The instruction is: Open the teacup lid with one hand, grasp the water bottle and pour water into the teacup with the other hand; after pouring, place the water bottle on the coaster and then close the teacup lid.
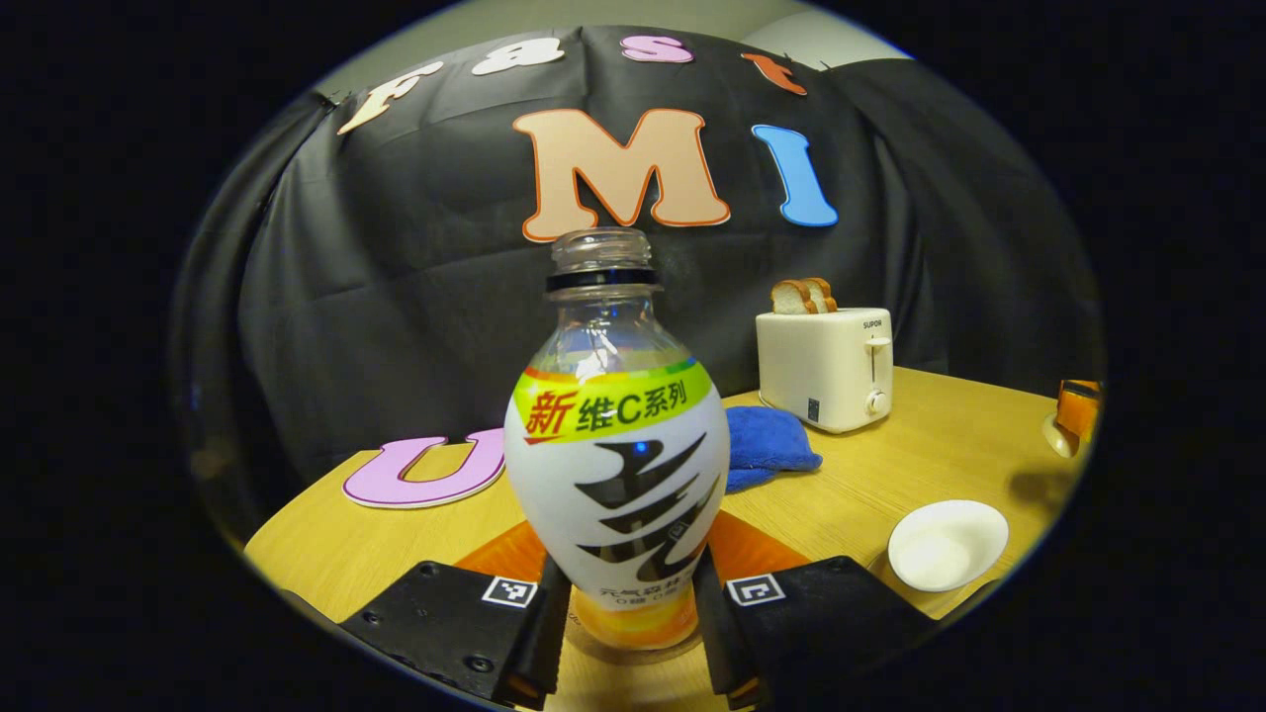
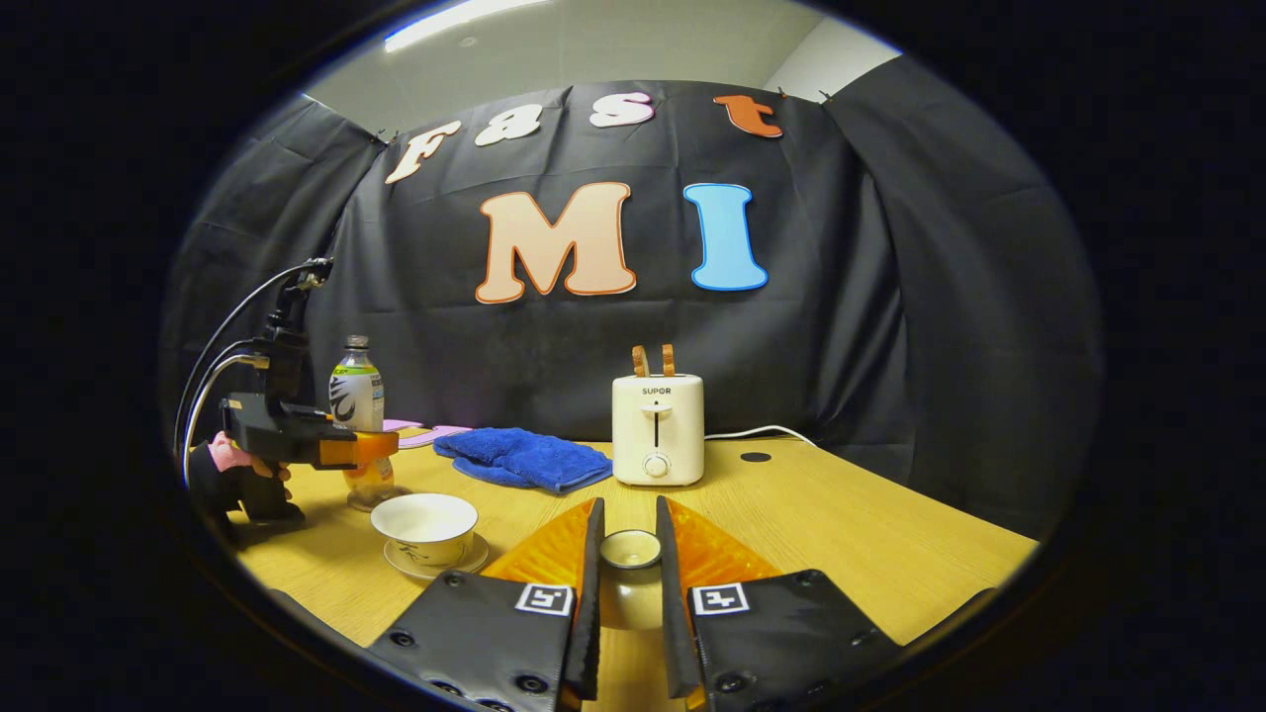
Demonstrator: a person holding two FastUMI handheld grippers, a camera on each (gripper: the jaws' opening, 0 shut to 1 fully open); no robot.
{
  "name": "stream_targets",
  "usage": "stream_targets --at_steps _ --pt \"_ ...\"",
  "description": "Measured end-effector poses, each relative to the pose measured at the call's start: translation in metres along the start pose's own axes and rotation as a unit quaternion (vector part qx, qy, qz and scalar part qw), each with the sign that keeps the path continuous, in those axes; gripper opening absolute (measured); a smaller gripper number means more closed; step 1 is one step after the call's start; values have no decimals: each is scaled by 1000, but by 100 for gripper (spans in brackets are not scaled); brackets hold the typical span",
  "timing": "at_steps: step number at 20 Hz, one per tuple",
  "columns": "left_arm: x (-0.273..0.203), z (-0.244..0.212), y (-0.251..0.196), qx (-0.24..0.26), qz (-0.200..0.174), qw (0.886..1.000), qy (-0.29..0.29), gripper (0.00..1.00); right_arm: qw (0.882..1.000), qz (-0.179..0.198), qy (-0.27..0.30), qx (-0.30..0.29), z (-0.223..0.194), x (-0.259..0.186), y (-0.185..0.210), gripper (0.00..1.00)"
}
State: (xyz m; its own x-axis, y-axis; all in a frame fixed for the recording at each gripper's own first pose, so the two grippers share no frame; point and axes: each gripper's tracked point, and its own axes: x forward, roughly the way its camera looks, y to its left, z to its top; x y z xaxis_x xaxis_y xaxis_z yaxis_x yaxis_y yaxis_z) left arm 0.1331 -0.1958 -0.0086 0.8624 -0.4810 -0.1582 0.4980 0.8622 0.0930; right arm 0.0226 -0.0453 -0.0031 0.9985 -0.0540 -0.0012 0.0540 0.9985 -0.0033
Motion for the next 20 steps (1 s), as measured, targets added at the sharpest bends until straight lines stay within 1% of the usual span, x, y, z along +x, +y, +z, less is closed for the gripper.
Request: stream_targets --at_steps 4,8,11,17,19,20 --pt "1 -4 -1 -2 0 1000 5 57 1000 -1 0 0 0 -1 -1 29" --pt "0 -6 -2 -3 -4 1000 8 63 1000 -1 0 0 0 0 0 29" --pt "1 -6 0 -5 2 1000 8 67 1000 -1 0 0 0 -1 0 29" --pt "-5 -10 5 -23 6 1000 3 69 1000 -1 0 0 0 -1 0 29" --pt "-6 -8 6 -30 5 1000 -7 71 1000 -1 0 0 0 -1 0 29" --pt "-7 -8 7 -33 5 999 -10 78 1000 -1 1 0 0 -1 0 29"
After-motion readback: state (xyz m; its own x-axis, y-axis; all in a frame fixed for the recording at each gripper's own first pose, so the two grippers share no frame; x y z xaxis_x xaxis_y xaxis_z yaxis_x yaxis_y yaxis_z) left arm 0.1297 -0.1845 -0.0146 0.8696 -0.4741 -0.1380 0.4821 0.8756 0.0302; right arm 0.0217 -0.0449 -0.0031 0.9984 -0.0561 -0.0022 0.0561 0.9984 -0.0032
